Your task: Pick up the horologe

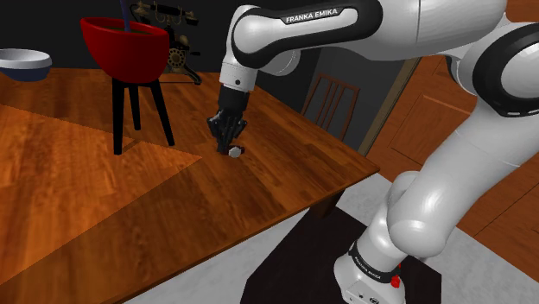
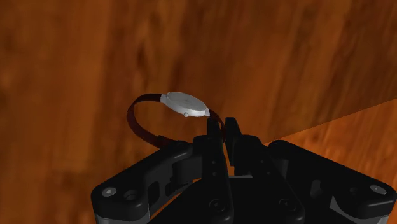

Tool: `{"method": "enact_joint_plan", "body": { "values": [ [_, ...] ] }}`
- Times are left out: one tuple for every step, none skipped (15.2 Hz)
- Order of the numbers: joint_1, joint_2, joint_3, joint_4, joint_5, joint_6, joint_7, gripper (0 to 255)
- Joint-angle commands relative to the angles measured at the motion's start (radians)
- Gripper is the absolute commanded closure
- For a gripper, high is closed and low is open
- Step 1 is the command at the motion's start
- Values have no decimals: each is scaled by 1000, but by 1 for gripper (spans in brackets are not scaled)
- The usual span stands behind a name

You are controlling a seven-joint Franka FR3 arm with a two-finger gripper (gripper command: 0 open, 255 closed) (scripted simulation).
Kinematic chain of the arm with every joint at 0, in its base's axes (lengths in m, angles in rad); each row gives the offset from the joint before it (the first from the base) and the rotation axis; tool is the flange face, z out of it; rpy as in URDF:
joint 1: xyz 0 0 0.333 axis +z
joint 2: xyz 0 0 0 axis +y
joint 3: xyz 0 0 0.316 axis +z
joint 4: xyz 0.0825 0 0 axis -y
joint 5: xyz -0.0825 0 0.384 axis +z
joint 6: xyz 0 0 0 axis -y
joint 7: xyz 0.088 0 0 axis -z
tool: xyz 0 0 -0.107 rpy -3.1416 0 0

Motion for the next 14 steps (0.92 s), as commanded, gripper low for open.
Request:
{"method": "enact_joint_plan", "body": {
  "values": [
    [-1, 2, -1, 0, -1, -1, -1, 255],
    [-1, -2, -1, 10, -2, -14, 2, 255],
    [-2, -5, -2, 20, -3, -27, 5, 255],
    [-2, -8, -2, 30, -4, -40, 9, 255],
    [-3, -11, -3, 40, -5, -52, 12, 255],
    [-3, -13, -4, 51, -6, -65, 15, 255],
    [-3, -16, -4, 62, -7, -78, 18, 255],
    [-4, -18, -5, 73, -8, -91, 21, 255],
    [-4, -20, -5, 84, -9, -104, 24, 255],
    [-4, -21, -6, 96, -10, -117, 27, 255],
    [-5, -23, -6, 107, -11, -129, 30, 255],
    [-5, -24, -7, 119, -12, -142, 33, 255],
    [-5, -25, -7, 131, -13, -155, 36, 255],
    [-6, -26, -8, 143, -14, -168, 39, 255]
  ]
}}
